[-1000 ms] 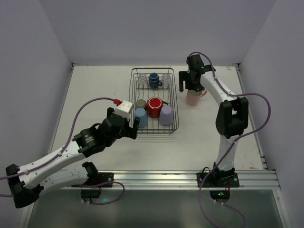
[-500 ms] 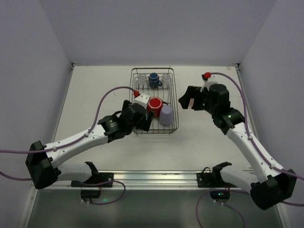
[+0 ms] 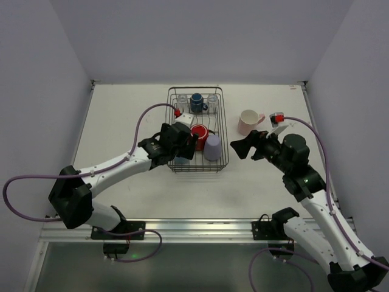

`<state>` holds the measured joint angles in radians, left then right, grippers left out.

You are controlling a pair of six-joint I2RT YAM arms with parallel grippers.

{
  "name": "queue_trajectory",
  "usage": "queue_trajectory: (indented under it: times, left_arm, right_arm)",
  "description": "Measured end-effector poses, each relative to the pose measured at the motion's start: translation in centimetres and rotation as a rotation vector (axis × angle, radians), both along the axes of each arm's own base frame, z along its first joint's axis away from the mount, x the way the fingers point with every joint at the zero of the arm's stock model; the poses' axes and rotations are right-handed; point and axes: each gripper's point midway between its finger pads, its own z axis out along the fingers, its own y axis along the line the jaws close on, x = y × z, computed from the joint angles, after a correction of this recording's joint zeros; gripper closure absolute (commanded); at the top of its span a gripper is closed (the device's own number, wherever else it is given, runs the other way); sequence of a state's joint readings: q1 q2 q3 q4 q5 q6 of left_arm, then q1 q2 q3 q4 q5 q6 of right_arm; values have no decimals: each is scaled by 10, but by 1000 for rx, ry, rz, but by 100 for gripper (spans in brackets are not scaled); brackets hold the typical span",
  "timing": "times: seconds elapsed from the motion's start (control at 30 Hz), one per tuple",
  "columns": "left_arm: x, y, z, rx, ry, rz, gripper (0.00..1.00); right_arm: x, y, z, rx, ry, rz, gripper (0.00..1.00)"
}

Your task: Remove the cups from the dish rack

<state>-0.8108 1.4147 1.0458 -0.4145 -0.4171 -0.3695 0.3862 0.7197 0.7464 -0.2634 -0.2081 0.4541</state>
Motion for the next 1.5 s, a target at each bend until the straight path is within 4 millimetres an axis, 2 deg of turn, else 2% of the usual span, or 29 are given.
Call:
queue_trajectory:
  times: [0.13,0.43,0.53,0.67,0.77,0.87,0.93,1.0,1.07,1.13,1.23,1.3,1.4,1.5]
  left_arm:
    - [2,-6,-8,5,15,-22,8]
    - [12,-8,-19,12,18,-15,11]
    - [14,-8,-27,25,25,-12,19]
    - [17,-11,-29,22,17,-10,42]
    - [18,-12,-29,15,8,-13,50]
    - [16,-10,-26,7,2,-16,54]
    - [10,-7,-15,-18,-11,-23,55]
    - [5,-7,5,-74,-40,-35,58]
    - [-1,-8,31,-146,-77,-50,63]
    - [-11,-8,64,-249,-125,-70,67]
    - [-29,-10,111,-423,-197,-110,67]
    - [-43,-13,134,-549,-232,-148,67]
    - [-60,-21,150,-687,-241,-207,67]
    - [-70,-35,155,-774,-213,-276,67]
  right_arm:
    - [-2,5,3,20,-6,25,12]
    - [-6,14,-14,53,40,66,12]
    - [-10,15,-13,67,36,80,13]
    - [-13,16,-13,78,30,85,13]
    - [-14,16,-15,83,34,90,13]
    - [-15,19,-19,98,44,104,13]
    - [-17,23,-21,122,55,118,13]
    - [-19,27,-22,156,60,134,13]
    - [-23,34,-22,204,63,163,14]
    - [-28,41,-21,257,65,198,15]
    - [-37,52,-13,330,50,250,16]
    - [-43,58,-4,372,34,288,16]
    - [-52,69,11,423,8,356,16]
    - [-61,81,19,453,0,425,16]
